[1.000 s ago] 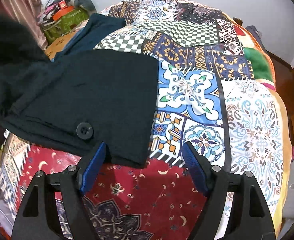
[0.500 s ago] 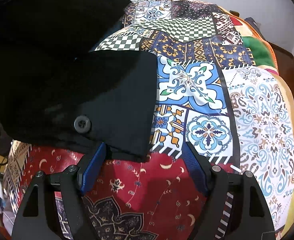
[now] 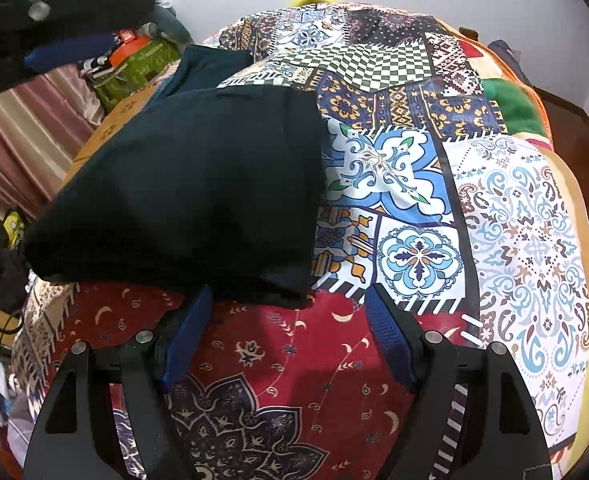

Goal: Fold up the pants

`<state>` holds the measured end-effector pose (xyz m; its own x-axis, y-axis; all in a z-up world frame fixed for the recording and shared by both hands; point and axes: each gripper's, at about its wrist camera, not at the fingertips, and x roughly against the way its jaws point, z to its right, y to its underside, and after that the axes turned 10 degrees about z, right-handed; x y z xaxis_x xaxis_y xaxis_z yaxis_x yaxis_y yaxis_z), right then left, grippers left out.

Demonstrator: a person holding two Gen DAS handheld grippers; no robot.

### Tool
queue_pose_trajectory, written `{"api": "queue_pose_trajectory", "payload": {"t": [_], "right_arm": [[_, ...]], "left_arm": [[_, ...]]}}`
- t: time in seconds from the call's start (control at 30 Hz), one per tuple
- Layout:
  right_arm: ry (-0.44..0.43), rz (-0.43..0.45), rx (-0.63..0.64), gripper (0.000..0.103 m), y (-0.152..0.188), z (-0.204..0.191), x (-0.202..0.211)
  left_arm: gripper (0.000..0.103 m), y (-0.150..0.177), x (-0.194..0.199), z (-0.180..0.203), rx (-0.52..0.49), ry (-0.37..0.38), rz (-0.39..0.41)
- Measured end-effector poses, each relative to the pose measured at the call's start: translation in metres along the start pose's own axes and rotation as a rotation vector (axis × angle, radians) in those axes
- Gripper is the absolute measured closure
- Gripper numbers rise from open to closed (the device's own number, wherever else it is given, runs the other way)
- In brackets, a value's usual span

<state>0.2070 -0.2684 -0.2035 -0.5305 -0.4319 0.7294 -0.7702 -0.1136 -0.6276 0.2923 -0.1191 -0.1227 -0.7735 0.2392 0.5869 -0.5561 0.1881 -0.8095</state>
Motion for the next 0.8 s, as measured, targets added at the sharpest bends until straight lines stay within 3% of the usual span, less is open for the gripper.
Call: {"api": "queue_pose_trajectory", "payload": {"t": [0.17,0.33,0.57,0.8], "right_arm": [[-0.004,0.017,-0.001,0.028,-0.003,-0.003,0.004],[-0.002,0.034,-0.003,0.028,-0.007,-0.005,0.007],[0.018,0.043,-0.001,0.028,-0.010,-0.009,0.006],[0.027,0.040,-0.007,0.028,-0.011,-0.007,0.006]], "left_arm": [[0.004,-0.009,0.006,-0.052,-0.021,-0.172,0.056],[0.002,-0.005,-0.024,-0.115,0.004,-0.303,-0.031],[0.002,0.019,-0.092,-0.165,0.044,-0.345,-0.204],[0.001,0.061,-0.148,-0.164,-0.086,-0.361,-0.365]]}}
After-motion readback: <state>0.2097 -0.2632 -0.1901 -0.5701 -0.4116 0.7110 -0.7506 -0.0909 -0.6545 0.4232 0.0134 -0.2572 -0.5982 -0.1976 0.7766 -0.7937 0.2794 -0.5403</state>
